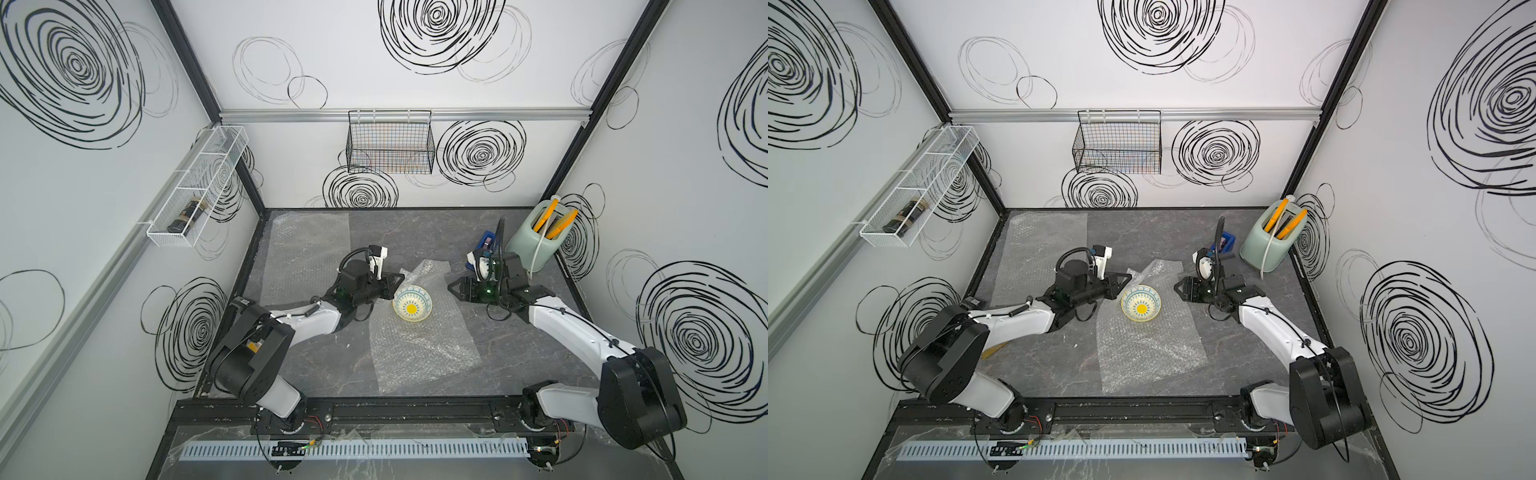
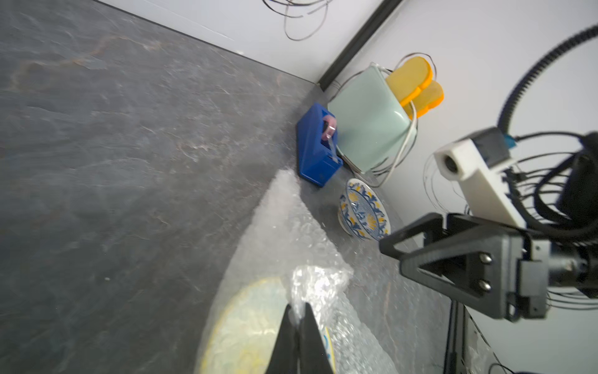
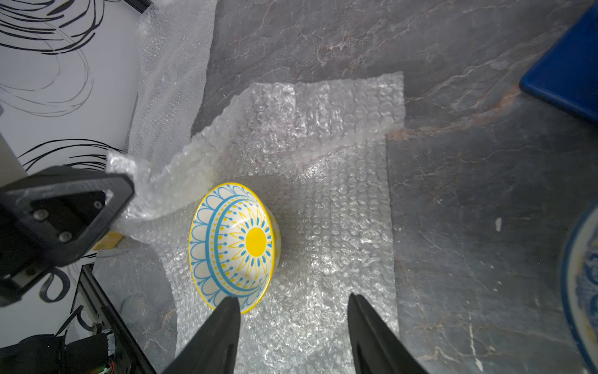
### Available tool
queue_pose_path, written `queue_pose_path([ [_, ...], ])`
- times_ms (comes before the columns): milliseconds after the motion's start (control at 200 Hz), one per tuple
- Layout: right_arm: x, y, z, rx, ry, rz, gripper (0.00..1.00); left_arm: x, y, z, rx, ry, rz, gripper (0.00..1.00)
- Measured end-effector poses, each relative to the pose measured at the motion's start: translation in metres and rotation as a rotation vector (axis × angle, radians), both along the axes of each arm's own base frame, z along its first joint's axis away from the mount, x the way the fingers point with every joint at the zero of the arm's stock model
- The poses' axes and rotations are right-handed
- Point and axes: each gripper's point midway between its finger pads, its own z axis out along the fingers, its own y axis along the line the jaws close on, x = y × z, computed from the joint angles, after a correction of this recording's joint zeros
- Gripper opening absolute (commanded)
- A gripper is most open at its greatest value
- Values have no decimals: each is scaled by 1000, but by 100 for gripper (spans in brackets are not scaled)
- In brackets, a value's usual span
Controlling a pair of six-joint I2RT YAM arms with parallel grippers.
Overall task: Wrap bowls in bubble wrap
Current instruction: Wrap the bowl in bubble wrap.
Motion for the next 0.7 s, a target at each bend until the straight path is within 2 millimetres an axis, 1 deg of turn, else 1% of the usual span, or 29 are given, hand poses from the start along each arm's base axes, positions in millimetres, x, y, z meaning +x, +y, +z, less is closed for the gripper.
queue_pose_path([
  [115, 0, 6, -2, 26, 19, 18, 58, -24, -22, 0, 30, -18, -82, 1],
  [175, 0, 11, -2, 38, 30, 34, 56, -35, -29, -5, 56, -18, -115, 1],
  [245, 1, 20, 1, 53, 33, 58, 55, -42, -33, -13, 87, -11, -136, 1],
  [430, -1, 51, 17, 84, 12, 142, 51, -45, -32, -37, 152, 22, -143, 3],
  [435, -1, 52, 17, 84, 12, 144, 51, -45, -32, -38, 154, 23, -143, 5],
  [450, -2, 55, 18, 86, 9, 152, 51, -45, -32, -39, 157, 25, -143, 7],
  [515, -3, 66, 21, 88, 7, 181, 49, -46, -32, -44, 172, 31, -146, 10],
  [620, -5, 83, 17, 87, 16, 223, 44, -48, -32, -47, 184, 32, -154, 10],
  [700, -7, 93, 9, 80, 37, 247, 40, -50, -34, -49, 190, 30, -161, 12],
])
